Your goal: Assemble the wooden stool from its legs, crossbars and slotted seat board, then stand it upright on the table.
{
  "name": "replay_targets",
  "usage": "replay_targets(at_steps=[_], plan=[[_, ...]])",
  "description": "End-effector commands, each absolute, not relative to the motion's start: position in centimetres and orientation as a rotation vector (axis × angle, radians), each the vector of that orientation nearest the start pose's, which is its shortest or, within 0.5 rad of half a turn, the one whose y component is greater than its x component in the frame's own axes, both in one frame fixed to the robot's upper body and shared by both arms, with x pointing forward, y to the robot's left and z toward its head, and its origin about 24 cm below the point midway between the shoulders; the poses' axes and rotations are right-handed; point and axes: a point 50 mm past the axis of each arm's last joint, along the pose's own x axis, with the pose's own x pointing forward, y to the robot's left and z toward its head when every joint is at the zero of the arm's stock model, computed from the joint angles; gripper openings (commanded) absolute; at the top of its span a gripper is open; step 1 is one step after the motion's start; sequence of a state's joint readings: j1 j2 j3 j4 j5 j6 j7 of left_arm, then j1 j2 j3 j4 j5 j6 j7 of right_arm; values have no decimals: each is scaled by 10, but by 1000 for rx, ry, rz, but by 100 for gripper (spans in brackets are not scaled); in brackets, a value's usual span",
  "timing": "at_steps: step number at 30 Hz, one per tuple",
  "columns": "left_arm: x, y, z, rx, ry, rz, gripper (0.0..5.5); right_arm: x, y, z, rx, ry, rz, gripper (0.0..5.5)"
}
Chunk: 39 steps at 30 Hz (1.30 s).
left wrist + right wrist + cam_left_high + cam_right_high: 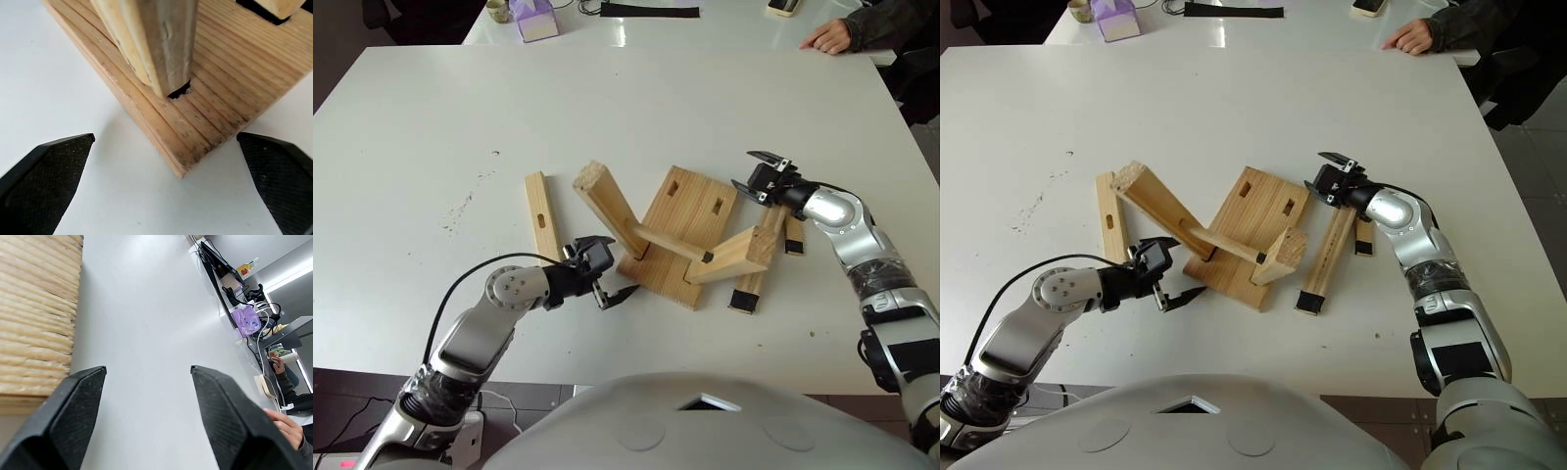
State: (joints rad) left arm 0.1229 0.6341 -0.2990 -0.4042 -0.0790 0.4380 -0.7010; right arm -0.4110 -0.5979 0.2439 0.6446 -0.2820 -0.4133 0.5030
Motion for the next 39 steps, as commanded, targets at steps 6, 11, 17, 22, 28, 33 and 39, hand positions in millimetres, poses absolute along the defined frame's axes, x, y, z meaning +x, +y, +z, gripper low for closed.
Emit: replay_targets(at_steps=[6, 11, 17, 22, 28, 33, 39], plan=[[251, 176, 54, 659, 346, -714, 540, 300, -206, 37, -970, 108, 850, 322], [285, 182, 69, 672, 264, -627, 540, 297, -203, 43, -1025, 65, 887, 322], [305, 177, 67, 589, 211, -621, 540, 284, -198, 64, -1052, -21, 951, 322], [319, 169, 68, 490, 145, -606, 540, 263, -181, 81, -1039, -71, 1073, 322], [349, 193, 97, 447, 47, -425, 540, 232, -170, 99, -933, -33, 1252, 322], [356, 231, 119, 480, 9, -300, 540, 244, -173, 125, -829, -30, 1203, 322], [325, 263, 93, 543, 175, -319, 540, 303, -189, 123, -903, -92, 871, 322]])
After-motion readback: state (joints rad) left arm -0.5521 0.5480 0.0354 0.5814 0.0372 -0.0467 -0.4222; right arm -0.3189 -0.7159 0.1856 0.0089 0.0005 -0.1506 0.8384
